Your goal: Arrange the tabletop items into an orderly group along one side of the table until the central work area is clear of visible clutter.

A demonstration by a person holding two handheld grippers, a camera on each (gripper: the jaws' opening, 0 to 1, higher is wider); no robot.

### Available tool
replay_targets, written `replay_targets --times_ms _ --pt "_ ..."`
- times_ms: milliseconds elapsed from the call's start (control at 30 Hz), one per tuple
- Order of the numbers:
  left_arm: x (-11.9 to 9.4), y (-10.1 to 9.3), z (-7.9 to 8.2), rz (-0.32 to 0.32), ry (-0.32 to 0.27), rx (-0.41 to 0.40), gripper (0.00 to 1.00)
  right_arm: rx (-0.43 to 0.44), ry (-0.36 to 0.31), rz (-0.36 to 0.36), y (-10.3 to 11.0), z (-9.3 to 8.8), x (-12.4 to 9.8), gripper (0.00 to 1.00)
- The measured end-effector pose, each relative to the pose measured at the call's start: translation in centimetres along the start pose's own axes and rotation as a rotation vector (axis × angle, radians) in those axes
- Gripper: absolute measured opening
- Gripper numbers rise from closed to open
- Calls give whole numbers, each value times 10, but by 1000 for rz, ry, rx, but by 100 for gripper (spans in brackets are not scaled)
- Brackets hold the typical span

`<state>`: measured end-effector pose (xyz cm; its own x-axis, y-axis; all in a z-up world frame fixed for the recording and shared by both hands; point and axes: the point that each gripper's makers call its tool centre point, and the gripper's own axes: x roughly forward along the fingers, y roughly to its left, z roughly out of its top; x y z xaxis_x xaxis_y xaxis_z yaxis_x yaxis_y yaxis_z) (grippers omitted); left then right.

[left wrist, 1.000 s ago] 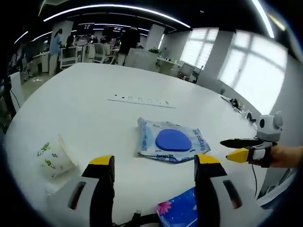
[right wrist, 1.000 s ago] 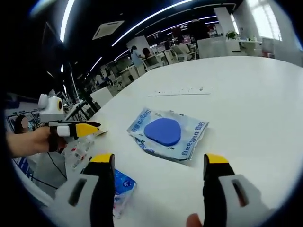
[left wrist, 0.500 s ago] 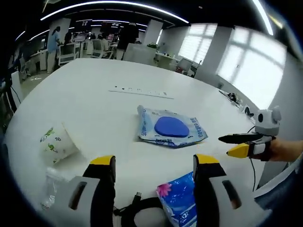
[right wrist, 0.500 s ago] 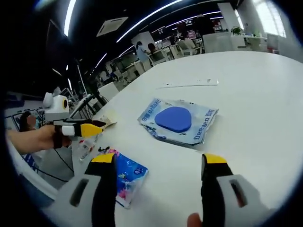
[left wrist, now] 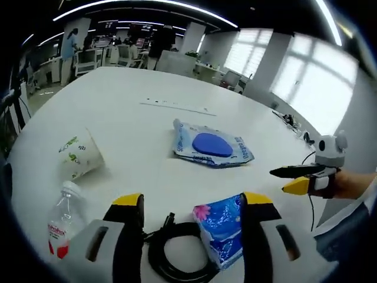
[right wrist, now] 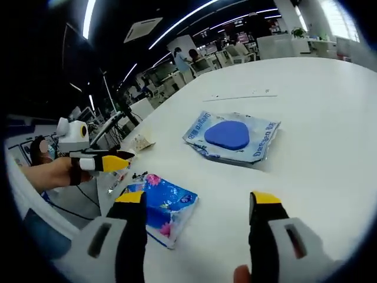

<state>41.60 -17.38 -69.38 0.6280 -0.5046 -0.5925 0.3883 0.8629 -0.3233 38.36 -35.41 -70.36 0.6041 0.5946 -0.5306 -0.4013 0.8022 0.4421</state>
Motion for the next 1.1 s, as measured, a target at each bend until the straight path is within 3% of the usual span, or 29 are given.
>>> replay_targets --times_ms 233,600,1100 --pt "-2 1 -2 0 1 -4 67 5 12 5 2 -4 1 69" --pt "-8 -3 -19 -11 27 -13 66 9 41 17 9 -14 3 66" --pt "-22 -11 -62 -4 86 -26 57 -23 164 96 38 -52 12 57"
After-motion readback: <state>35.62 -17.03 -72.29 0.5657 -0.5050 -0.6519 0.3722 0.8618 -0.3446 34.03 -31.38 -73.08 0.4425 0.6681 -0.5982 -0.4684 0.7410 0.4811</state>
